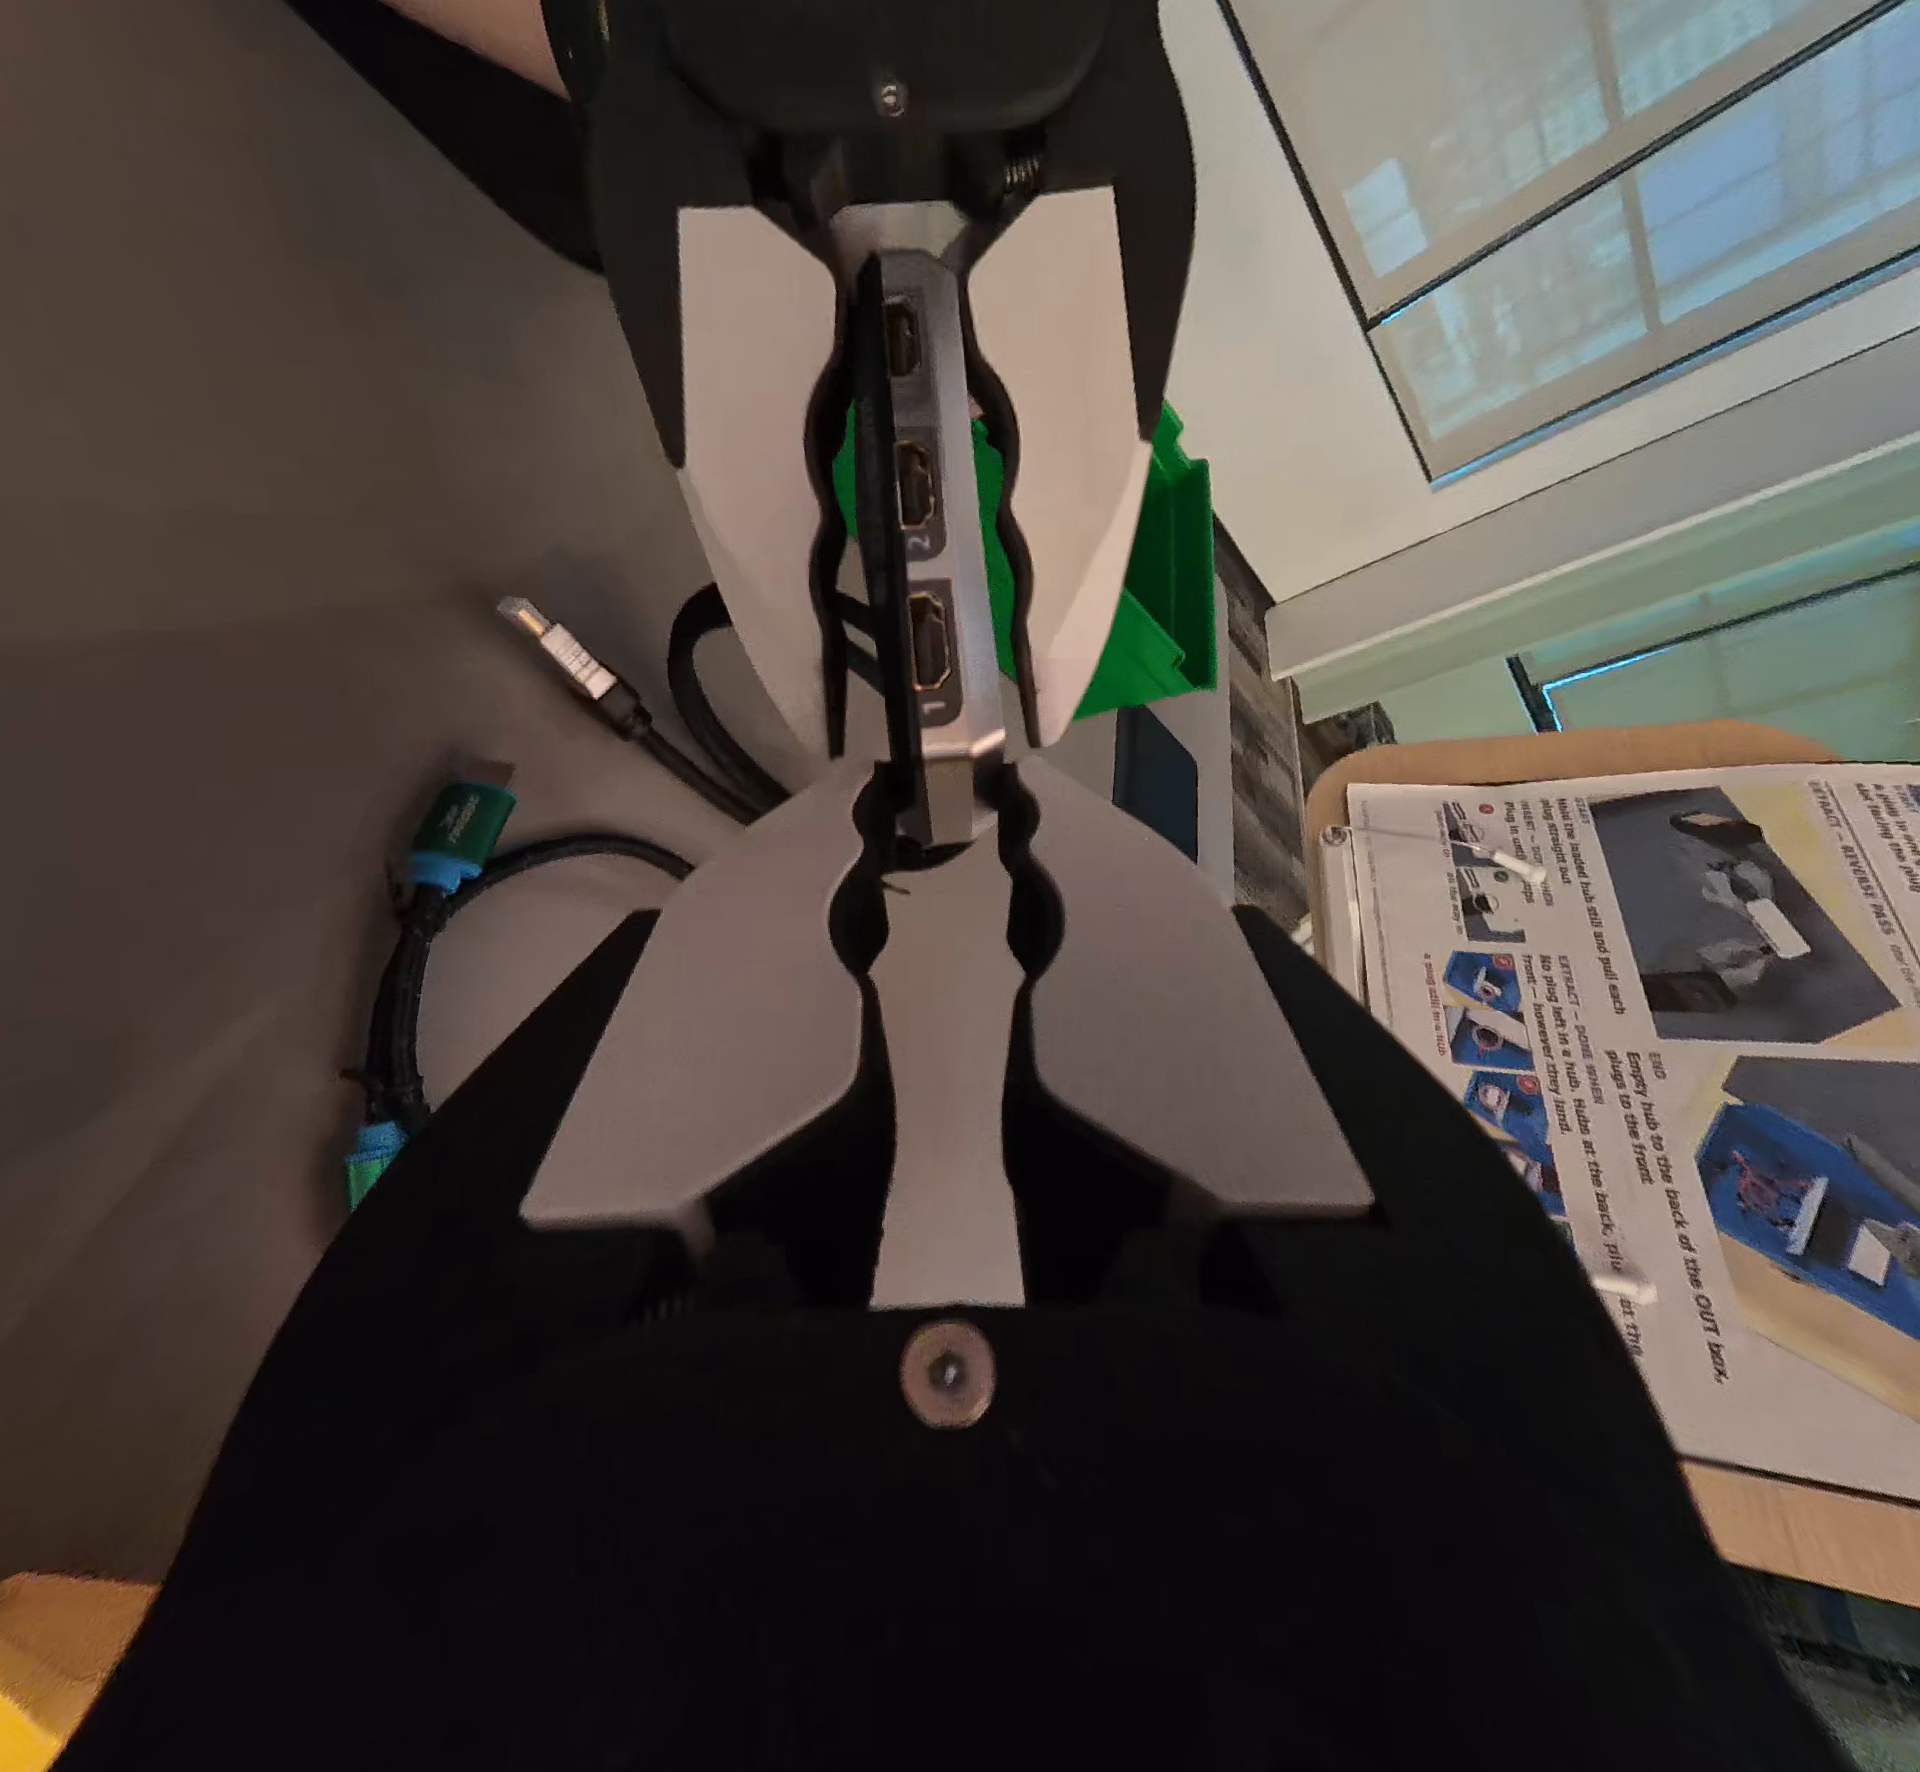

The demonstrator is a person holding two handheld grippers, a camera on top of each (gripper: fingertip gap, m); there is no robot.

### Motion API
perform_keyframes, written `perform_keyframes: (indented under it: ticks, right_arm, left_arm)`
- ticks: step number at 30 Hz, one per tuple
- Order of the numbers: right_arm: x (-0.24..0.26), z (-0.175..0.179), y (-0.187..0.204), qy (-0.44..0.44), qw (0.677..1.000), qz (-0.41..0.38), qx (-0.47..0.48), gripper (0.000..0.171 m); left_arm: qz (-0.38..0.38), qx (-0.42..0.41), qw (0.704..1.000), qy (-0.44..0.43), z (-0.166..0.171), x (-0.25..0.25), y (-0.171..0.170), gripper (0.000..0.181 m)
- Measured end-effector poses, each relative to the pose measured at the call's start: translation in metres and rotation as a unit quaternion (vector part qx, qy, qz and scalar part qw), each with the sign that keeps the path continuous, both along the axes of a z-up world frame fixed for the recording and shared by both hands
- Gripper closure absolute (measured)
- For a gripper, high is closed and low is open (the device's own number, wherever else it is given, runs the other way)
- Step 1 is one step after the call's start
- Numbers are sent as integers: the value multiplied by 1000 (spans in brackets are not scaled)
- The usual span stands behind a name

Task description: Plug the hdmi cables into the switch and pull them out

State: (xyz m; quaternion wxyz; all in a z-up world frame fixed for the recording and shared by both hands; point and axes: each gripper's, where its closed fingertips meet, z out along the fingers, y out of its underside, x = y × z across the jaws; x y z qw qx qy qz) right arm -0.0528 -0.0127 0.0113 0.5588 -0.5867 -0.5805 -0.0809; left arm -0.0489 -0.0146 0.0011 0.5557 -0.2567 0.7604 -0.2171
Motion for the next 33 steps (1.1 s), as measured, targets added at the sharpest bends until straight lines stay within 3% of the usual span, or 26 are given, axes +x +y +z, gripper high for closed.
perform_keyframes:
  ticks: [6,9,13,17,21,23,24,26,30,33]
  right_arm:
    - [11,-3,15,5,999,-42,31,152]
    - [34,8,21,23,994,-103,42,141]
    - [39,15,12,69,985,-154,-37,141]
    - [10,10,0,123,974,-149,-116,139]
    - [-23,-51,-19,85,967,-149,-190,142]
    - [-30,-88,-28,-2,970,-168,-178,159]
    - [-33,-99,-30,-44,971,-176,-154,158]
    - [-37,-117,-33,-91,965,-193,-154,158]
    - [-37,-139,-39,-77,937,-244,-237,149]
    - [-23,-148,-38,-100,933,-270,-218,148]
  left_arm:
    - [39,17,999,-2,-2,3,17,146]
    - [80,15,997,-7,6,-1,40,146]
    - [105,-5,994,-21,20,-11,65,146]
    - [122,-4,992,-28,28,-18,82,146]
    - [129,-5,991,-28,35,-24,92,146]
    - [128,-9,991,-30,38,-27,95,146]
    - [127,-12,991,-31,39,-28,95,146]
    - [123,-17,992,-32,42,-30,94,146]
    - [114,-24,992,-40,49,-33,89,146]
    - [104,-31,993,-42,52,-35,86,146]
